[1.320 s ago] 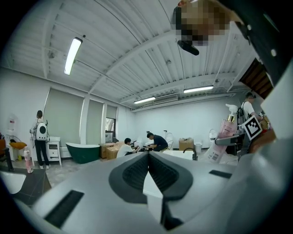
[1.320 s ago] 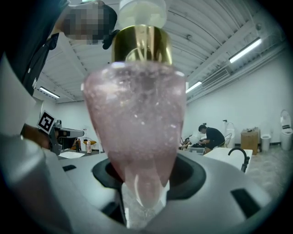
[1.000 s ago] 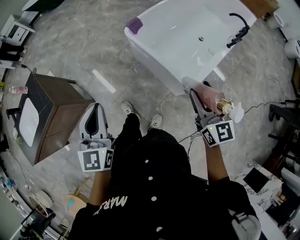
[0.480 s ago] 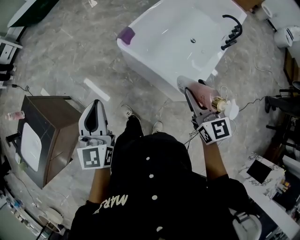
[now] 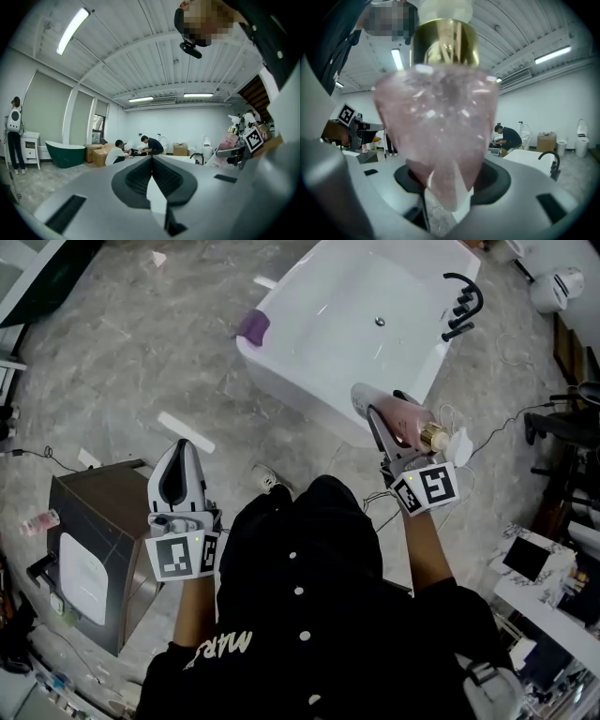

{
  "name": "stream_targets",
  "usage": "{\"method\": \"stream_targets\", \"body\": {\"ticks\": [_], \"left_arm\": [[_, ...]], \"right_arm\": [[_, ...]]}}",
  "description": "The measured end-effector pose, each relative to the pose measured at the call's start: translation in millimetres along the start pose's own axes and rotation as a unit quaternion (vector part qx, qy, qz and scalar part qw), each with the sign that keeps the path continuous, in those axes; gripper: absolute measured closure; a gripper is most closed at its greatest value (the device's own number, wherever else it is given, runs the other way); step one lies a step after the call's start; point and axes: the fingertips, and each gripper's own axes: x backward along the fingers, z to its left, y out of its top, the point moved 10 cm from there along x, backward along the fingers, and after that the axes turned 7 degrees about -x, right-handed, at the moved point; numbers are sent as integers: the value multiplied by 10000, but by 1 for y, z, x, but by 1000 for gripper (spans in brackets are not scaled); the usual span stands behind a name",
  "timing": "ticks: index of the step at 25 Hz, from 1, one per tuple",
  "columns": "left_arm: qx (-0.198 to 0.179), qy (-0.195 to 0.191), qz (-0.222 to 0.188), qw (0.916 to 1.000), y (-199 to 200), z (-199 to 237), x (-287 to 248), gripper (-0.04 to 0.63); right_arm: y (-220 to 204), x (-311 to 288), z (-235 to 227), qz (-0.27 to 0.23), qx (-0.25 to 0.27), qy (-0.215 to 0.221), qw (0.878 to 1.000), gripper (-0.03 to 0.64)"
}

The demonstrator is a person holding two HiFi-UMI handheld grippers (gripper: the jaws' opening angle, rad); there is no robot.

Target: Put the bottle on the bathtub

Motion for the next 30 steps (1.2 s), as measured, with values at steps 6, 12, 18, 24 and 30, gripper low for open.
{"method": "stream_targets", "body": {"ticks": [6, 12, 18, 24, 30], "left_arm": [[-34, -430, 79, 9990, -5, 17, -27, 584], [-65, -706, 222, 9972, -10, 6, -55, 584], [-119, -761, 641, 9950, -20, -12, -84, 584], [-60, -947, 1008, 9904, -33, -33, -114, 584], [-77, -1096, 1342, 9849, -50, -48, -131, 584]], "right_arm": [[-18, -31, 4, 244, 25, -33, 9997, 390], [-56, -68, -10, 501, 191, 281, 9982, 390], [-105, -111, -38, 1025, 323, 692, 9918, 390], [-162, -144, -58, 1375, 534, 1000, 9840, 390], [-222, -162, -65, 1850, 342, 1128, 9756, 390]]}}
